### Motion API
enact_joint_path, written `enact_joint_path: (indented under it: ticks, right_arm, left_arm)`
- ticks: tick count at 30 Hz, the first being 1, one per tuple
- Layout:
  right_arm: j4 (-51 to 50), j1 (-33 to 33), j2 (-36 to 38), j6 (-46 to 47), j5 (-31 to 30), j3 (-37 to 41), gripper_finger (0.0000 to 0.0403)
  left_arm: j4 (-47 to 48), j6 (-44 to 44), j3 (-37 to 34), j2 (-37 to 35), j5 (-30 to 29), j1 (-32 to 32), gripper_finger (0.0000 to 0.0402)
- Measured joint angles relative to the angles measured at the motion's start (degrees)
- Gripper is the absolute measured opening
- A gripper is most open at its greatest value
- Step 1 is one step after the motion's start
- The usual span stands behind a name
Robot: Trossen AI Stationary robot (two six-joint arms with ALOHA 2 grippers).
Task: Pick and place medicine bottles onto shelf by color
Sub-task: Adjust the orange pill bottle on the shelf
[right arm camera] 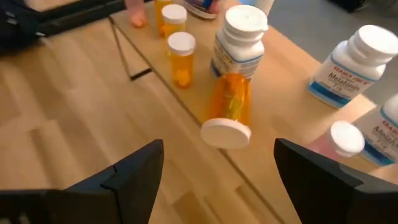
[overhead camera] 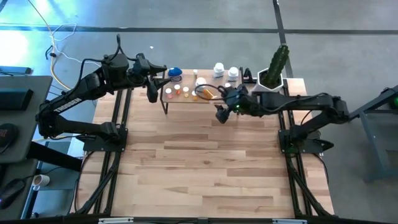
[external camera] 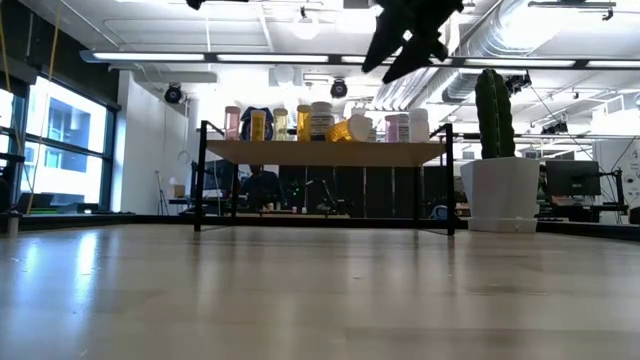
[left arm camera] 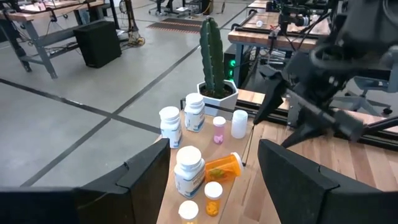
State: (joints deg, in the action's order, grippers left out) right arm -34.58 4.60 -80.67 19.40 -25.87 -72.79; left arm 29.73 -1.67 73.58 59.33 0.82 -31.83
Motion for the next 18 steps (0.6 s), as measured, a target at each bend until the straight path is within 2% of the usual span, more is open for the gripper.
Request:
enact_joint_path:
  ticks: [3,11,15,18]
  right_arm:
    - [1.7,-0.7,-2.2,-0.4,-3.6,0.0,0.0296]
    - [6.2,-0.9,-6.7,-1.9,-4.3,0.0,0.0296]
    - [6.6,-0.9,-8.7,-1.9,-8.0,0.0,0.0296]
    - [6.6,-0.9,-9.9,-1.9,-8.2,0.0,0.0296]
  left_arm:
    - [0.0,0.0,0.0,0.0,0.0,0.0,0.0234]
    - [0.0,-0.9,0.0,0.0,0.0,0.0,0.0234]
    - [0.0,-1.0,0.0,0.0,0.0,0.0,0.0234]
    - [0.0,-1.0,0.0,0.0,0.0,0.0,0.0234]
